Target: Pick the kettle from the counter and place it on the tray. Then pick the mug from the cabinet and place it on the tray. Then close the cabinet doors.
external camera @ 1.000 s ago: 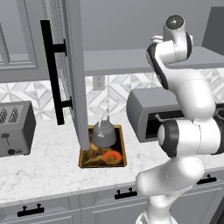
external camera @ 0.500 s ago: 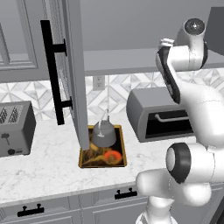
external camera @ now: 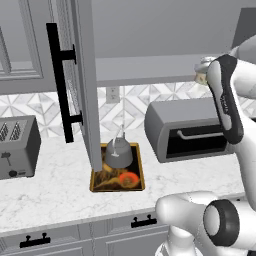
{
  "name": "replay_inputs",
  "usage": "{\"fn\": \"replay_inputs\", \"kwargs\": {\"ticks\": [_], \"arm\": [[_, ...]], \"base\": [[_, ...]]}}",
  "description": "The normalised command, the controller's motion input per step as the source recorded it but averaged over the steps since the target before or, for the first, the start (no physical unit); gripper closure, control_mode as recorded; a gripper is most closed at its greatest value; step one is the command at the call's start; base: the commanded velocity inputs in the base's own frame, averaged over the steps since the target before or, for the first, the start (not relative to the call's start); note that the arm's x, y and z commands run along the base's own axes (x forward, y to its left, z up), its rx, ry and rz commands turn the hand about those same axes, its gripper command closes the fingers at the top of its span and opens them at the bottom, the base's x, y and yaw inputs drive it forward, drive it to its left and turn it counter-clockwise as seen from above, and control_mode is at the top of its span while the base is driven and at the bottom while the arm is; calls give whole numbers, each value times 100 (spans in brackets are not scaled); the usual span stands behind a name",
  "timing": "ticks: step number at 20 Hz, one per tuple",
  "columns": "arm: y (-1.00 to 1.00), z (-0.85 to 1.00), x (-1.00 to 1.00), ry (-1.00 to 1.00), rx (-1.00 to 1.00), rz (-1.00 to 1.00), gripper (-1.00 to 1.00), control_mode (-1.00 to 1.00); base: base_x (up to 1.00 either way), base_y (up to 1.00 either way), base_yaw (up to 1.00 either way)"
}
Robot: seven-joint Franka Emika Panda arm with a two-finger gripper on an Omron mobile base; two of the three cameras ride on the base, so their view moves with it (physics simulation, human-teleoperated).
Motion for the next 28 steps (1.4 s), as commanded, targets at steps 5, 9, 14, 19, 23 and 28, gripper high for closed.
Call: {"fn": "replay_inputs", "kwargs": {"ticks": [5,9,14,19,23,28], "arm": [[29,-6,-96,0,0,49,100,-100],[46,-23,-83,0,0,56,100,-100],[59,-52,-49,0,-2,59,100,-100],[73,-82,-4,-3,-13,42,100,-100],[67,-94,-1,-1,-1,27,100,-100],[52,-85,-2,0,1,10,100,-100]], "base": [[0,0,0],[0,0,0],[0,0,0],[0,0,0],[0,0,0],[0,0,0]]}}
